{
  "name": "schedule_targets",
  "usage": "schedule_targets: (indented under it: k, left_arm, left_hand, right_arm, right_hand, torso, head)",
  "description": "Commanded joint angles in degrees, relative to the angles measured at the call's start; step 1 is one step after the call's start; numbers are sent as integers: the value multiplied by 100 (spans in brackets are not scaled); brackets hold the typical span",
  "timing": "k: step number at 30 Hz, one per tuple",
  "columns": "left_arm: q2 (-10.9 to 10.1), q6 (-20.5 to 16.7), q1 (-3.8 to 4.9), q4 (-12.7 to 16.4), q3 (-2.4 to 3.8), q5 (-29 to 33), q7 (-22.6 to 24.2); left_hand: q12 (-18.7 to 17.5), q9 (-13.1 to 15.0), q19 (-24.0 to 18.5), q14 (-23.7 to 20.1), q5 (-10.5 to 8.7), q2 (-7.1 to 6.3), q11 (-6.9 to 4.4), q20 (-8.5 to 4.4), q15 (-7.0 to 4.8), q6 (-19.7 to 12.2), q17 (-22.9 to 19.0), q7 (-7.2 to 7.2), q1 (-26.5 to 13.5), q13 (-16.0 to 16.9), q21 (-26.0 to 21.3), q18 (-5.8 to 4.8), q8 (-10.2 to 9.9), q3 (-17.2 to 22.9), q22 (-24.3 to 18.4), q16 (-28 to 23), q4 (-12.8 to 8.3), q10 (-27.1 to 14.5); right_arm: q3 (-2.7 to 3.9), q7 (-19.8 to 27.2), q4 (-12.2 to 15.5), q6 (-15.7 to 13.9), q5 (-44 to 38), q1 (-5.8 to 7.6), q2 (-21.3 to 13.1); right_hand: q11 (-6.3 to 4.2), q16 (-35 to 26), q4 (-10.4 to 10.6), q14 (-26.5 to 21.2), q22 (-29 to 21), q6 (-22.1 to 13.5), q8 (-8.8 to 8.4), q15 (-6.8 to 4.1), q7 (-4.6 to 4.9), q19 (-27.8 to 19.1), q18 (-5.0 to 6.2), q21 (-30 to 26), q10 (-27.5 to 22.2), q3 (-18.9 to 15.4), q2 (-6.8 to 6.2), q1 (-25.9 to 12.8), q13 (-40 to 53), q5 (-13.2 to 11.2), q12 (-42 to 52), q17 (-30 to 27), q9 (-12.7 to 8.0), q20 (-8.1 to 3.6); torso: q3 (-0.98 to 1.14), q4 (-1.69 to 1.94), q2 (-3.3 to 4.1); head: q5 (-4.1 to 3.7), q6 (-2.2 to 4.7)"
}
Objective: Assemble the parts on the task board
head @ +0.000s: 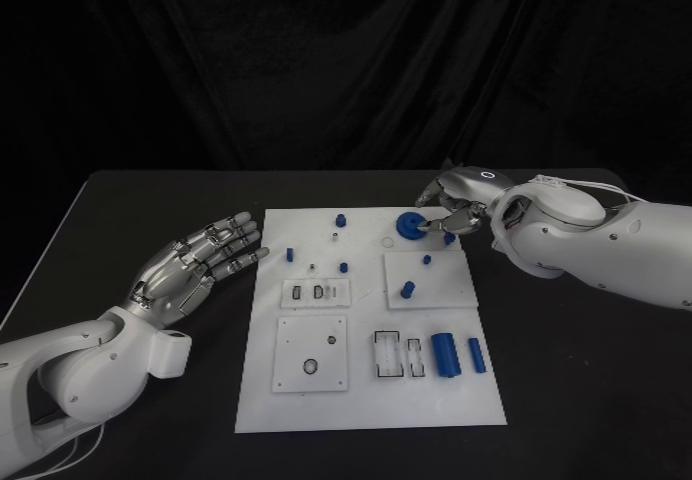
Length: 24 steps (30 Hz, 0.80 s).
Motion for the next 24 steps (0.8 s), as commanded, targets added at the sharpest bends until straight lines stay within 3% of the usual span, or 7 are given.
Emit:
schedule_targets:
  k: [1, 7, 14, 18, 24]
  left_arm:
    - [9, 99, 5, 0, -1, 4, 1356]
    - [26, 112, 4, -24, -4, 4, 1350]
    - [41, 130, 4, -48, -9, 4, 1342]
    - [44, 139, 4, -56, -11, 4, 1338]
    - [46, 148, 3, -57, -13, 4, 1334]
  left_hand:
    - [10, 1, 33, 11, -11, -13, 24, 20, 5, -2, 3, 40, -63, 4, 18, -2, 8, 19, 5, 14, 0, 29]
    - [12, 0, 30, 9, -13, -14, 27, 19, 6, -6, 3, 43, -67, 4, 17, -4, 6, 26, 4, 14, -3, 27]
    - [7, -1, 30, 7, -14, -15, 28, 19, 7, -11, 2, 45, -70, 3, 17, -5, 4, 29, 4, 12, -4, 24]
    - [8, -2, 32, 4, -18, -21, 30, 18, 7, -18, 2, 47, -73, 3, 18, -6, 2, 31, 4, 11, -8, 22]
    - [4, -3, 28, 1, -21, -27, 32, 18, 7, -23, 1, 49, -77, 2, 16, -8, -1, 33, 3, 10, -11, 18]
  right_arm:
    - [3, -168, -25, 53, -129, -34, 34]
    - [4, -216, -96, 74, -178, -70, 134]
    - [4, -207, -155, 78, -190, -82, 228]
    - [4, -213, -180, 117, -192, -89, 260]
    - [4, -237, -231, 248, -193, -118, 297]
  right_hand:
    - [7, 14, 16, 601, 1507, 4, 8, -10, 5, 595, -42, 35, 606, -60, -22, -77, 1506, -83, 15, 1507, -2, -24]
    - [40, 14, 72, 601, 1507, 83, 41, 17, 35, 595, -42, 35, 606, -106, -7, -149, 1506, -175, 15, 1507, 18, 0]
    - [48, 14, 83, 601, 1507, 259, 124, 32, 27, 595, -42, 35, 606, -111, 35, -152, 1506, -108, 15, 1507, 72, 20]
    - [34, 14, 69, 601, 1507, 335, 156, 21, 8, 595, -42, 35, 606, -106, 48, -139, 1506, 28, 15, 1507, 101, 15]
    - [50, 14, -41, 601, 1507, 469, 196, 32, 5, 595, -42, 35, 606, -39, 58, -40, 1506, 505, 15, 1507, 169, 22]
  torso:
    - [-4, 1, -3]
    - [1, 0, -2]
    - [4, -4, -2]
    - [3, -3, 0]
    - [6, -5, -1]
  head:
    - [-9, -13]
    - [-9, -14]
    - [-19, -20]
    - [-19, -21]
    - [-21, -17]
